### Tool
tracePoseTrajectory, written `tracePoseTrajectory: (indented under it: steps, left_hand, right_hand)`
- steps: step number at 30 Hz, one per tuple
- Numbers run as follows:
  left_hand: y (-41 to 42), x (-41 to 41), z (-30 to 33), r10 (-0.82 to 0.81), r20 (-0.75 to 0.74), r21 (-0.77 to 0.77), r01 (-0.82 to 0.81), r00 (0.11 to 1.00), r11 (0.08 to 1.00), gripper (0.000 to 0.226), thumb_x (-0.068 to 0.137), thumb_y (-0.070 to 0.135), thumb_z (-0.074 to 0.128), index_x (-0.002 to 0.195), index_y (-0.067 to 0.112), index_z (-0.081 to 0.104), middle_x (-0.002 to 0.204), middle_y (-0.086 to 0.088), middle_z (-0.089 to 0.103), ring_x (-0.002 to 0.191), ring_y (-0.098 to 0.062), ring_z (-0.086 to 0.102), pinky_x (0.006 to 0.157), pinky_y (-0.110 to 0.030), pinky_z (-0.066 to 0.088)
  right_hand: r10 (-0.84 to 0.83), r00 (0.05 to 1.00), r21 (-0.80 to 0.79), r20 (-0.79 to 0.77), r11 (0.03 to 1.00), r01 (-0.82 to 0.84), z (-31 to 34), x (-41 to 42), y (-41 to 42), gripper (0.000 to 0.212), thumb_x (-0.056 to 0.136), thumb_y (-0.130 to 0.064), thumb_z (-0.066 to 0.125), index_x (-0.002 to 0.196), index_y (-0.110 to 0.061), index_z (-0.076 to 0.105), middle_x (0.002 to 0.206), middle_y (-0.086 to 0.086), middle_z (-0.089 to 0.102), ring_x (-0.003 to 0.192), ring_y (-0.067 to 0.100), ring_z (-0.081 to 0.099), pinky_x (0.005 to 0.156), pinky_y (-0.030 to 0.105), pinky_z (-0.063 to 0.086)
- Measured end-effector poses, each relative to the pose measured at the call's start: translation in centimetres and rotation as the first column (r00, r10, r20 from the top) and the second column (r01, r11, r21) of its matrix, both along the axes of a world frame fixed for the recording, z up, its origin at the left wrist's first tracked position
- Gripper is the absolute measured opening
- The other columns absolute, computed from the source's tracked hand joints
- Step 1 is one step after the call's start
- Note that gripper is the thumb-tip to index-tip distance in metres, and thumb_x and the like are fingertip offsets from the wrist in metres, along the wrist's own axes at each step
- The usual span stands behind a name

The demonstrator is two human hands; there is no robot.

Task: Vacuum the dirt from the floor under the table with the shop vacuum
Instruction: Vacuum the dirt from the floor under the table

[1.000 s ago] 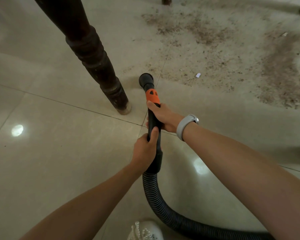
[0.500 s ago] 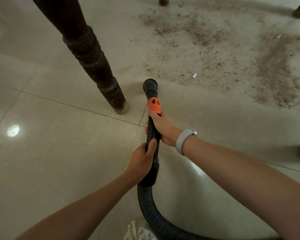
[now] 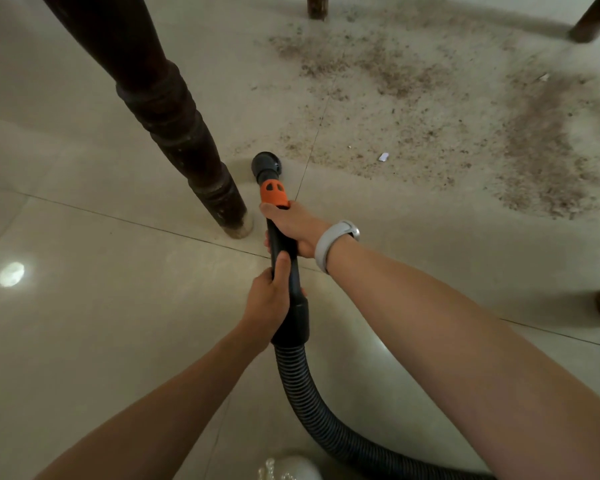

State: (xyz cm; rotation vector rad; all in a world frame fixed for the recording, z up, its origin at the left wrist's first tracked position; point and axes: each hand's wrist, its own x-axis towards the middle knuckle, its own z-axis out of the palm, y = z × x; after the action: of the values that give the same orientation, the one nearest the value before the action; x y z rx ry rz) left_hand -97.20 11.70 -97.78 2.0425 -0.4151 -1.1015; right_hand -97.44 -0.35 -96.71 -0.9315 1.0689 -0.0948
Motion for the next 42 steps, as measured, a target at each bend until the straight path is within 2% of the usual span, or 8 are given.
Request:
tracePoseTrajectory:
  steps: [4,7,13,19,28,36,39,42]
  left_hand:
    - [-1.1,1.5,0.4,-0.006,-0.036,0.012,0.006,0.999,1.000,0.050,0.098,0.048,0.032,0.091,0.008,0.061,0.075,-0.006,0.066,0.069,-0.019,0.063,0.063,-0.026,0.048]
    - [-1.8,1.8,0.7,-0.002,-0.034,0.014,0.002,0.999,1.000,0.050,0.098,0.049,0.031,0.084,0.011,0.060,0.071,-0.005,0.066,0.068,-0.018,0.063,0.061,-0.025,0.047]
    - [1.0,0.1,0.5,-0.051,-0.004,0.049,0.051,0.999,0.997,0.054,0.099,0.046,0.030,0.084,0.006,0.062,0.071,-0.006,0.067,0.065,-0.017,0.063,0.057,-0.022,0.046]
    - [2.9,-3.4,0.6,-0.123,0.026,0.059,0.121,0.992,0.991,0.053,0.099,0.044,0.030,0.087,0.003,0.061,0.065,-0.001,0.063,0.052,-0.005,0.059,0.046,-0.008,0.043]
    - [4.1,-5.4,1.4,-0.219,0.004,0.073,0.218,0.976,0.973,0.048,0.097,0.048,0.031,0.088,0.009,0.058,0.070,-0.001,0.065,0.062,-0.013,0.062,0.063,-0.022,0.049]
    - [0.2,-1.6,0.9,-0.037,-0.092,0.046,0.041,0.995,0.998,0.053,0.098,0.048,0.032,0.084,0.007,0.063,0.070,-0.005,0.065,0.065,-0.018,0.062,0.062,-0.027,0.048]
    - [-1.1,0.0,0.6,-0.009,-0.146,0.004,0.009,0.989,1.000,0.057,0.098,0.051,0.031,0.082,0.007,0.063,0.069,-0.007,0.066,0.063,-0.020,0.063,0.064,-0.029,0.051]
    - [-1.7,1.2,0.0,-0.009,-0.178,-0.030,0.004,0.984,1.000,0.061,0.098,0.053,0.029,0.076,0.007,0.063,0.067,-0.009,0.066,0.065,-0.024,0.064,0.071,-0.036,0.055]
  right_hand:
    - [-0.032,0.999,-0.050,-0.030,0.998,0.030,-0.2,1.5,-0.7,0.022,0.093,-0.031,0.056,0.094,-0.013,0.043,0.088,0.016,0.058,0.072,0.030,0.058,0.079,0.046,0.055]
    - [-0.044,0.997,-0.081,-0.058,0.996,0.039,-0.2,2.0,-1.2,0.033,0.091,-0.036,0.057,0.108,-0.011,0.043,0.101,0.018,0.058,0.087,0.031,0.058,0.092,0.052,0.050]
    - [-0.024,1.000,-0.003,-0.019,1.000,0.023,-0.2,-0.6,1.1,0.025,0.096,-0.027,0.050,0.109,-0.009,0.037,0.076,0.009,0.052,0.057,0.020,0.054,0.059,0.034,0.051]
    - [-0.033,0.999,0.051,0.000,0.998,0.033,0.6,-4.5,3.1,0.020,0.099,-0.024,0.045,0.085,-0.012,0.037,0.069,0.009,0.046,0.054,0.020,0.050,0.054,0.033,0.047]
    - [-0.071,0.997,0.066,-0.028,0.995,0.072,0.8,-7.4,4.2,0.022,0.099,-0.024,0.046,0.081,-0.014,0.037,0.067,0.009,0.047,0.055,0.020,0.050,0.057,0.034,0.048]
    - [-0.022,0.998,-0.111,-0.066,0.994,0.015,0.8,-2.2,0.8,0.024,0.097,-0.030,0.050,0.085,-0.012,0.040,0.069,0.010,0.052,0.051,0.021,0.053,0.053,0.034,0.049]
    - [-0.098,0.995,-0.050,-0.017,0.994,0.097,0.7,-1.1,-0.2,0.024,0.096,-0.031,0.052,0.087,-0.010,0.043,0.071,0.010,0.054,0.056,0.022,0.054,0.060,0.036,0.051]
    - [-0.126,0.992,0.002,-0.017,0.992,0.126,0.0,-0.6,-0.5,0.032,0.095,-0.036,0.052,0.081,-0.007,0.047,0.073,0.012,0.056,0.063,0.026,0.057,0.081,0.043,0.054]
